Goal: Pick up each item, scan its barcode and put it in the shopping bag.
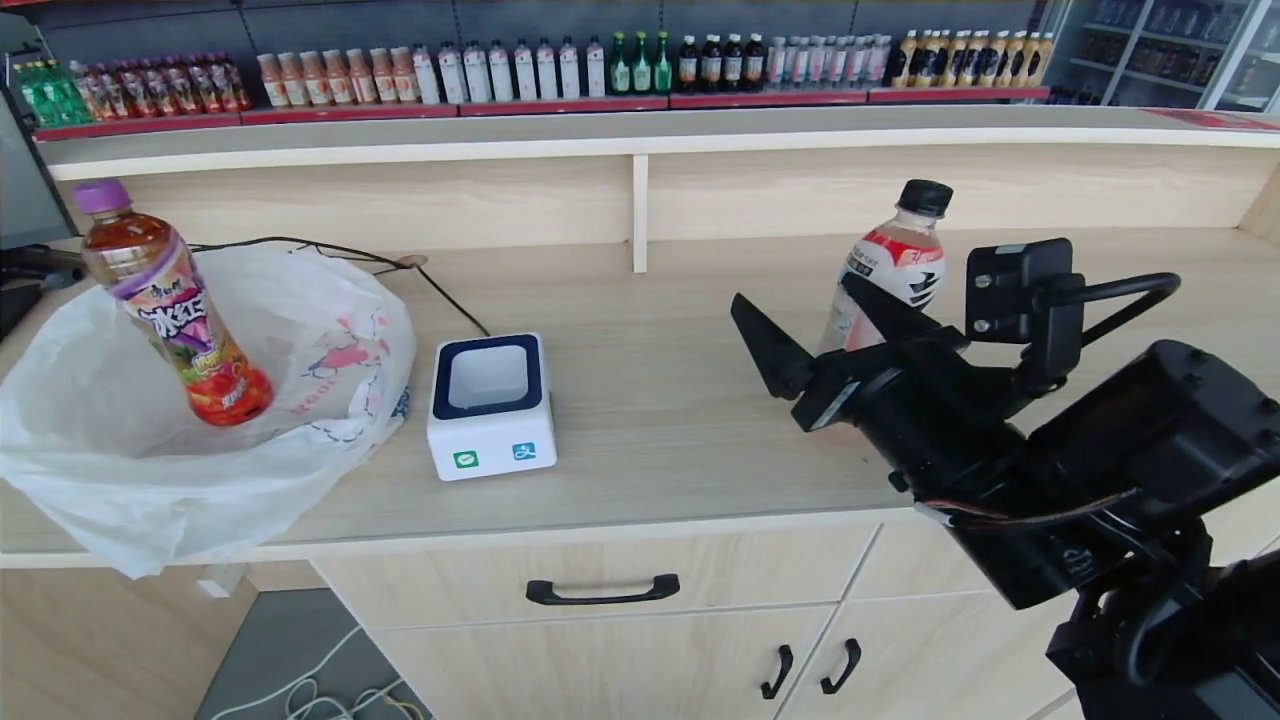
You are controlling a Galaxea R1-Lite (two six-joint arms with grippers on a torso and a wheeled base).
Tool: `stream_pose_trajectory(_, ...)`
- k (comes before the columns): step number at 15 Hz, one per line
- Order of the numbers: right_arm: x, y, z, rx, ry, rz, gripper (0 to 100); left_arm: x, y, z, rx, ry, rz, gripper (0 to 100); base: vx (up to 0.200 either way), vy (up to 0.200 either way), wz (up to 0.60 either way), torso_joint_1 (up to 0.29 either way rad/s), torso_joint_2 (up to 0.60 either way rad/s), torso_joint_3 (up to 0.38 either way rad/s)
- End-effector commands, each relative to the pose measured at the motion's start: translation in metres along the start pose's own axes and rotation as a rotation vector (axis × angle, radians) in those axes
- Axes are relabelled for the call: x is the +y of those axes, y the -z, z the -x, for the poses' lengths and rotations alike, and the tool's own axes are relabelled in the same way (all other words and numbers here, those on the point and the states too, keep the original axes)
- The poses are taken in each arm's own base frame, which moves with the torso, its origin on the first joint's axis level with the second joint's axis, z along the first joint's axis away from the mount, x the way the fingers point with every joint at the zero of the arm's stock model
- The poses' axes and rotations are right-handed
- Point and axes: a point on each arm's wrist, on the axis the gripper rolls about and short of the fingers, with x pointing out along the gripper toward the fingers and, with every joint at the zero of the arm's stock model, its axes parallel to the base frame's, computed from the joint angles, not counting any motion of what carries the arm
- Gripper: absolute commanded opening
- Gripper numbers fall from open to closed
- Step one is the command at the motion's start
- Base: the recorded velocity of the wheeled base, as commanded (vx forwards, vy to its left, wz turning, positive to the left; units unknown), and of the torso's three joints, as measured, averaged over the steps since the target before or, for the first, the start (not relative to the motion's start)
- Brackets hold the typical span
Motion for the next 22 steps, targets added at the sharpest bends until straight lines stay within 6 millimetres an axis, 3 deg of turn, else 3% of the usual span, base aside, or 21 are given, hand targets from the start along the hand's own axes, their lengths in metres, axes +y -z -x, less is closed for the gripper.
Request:
stream_pose_trajectory(1,0.020,-0.003,0.016,0.021,-0.075,-0.026,100,0.000,0.000,0.000,-0.002,0.000,-0.001,100,0.000,0.000,0.00,0.000,0.00,0.000)
stream_pose_trajectory(3,0.036,-0.001,0.025,0.044,-0.134,-0.043,100,0.000,0.000,0.000,-0.002,0.000,-0.001,100,0.000,0.000,0.00,0.000,0.00,0.000)
stream_pose_trajectory(6,0.037,0.002,0.028,0.059,-0.142,-0.043,100,0.000,0.000,0.000,-0.002,0.000,-0.001,100,0.000,0.000,0.00,0.000,0.00,0.000)
stream_pose_trajectory(9,0.015,0.013,0.031,0.111,-0.068,-0.002,100,0.000,0.000,0.000,0.000,0.000,-0.001,100,0.000,0.000,0.00,0.000,0.00,0.000)
stream_pose_trajectory(13,-0.014,0.016,0.026,0.114,0.032,0.034,100,0.000,0.000,0.000,-0.002,0.000,-0.001,100,0.000,0.000,0.00,0.000,0.00,0.000)
stream_pose_trajectory(17,-0.013,0.027,0.017,0.130,0.054,0.039,100,0.000,0.000,0.000,-0.002,0.000,-0.001,100,0.000,0.000,0.00,0.000,0.00,0.000)
stream_pose_trajectory(19,-0.011,0.033,-0.001,0.105,0.128,0.034,100,0.000,0.000,0.000,-0.002,0.000,-0.001,100,0.000,0.000,0.00,0.000,0.00,0.000)
stream_pose_trajectory(22,-0.012,0.045,-0.011,0.115,0.170,0.039,100,0.000,0.000,0.000,-0.002,0.000,-0.001,100,0.000,0.000,0.00,0.000,0.00,0.000)
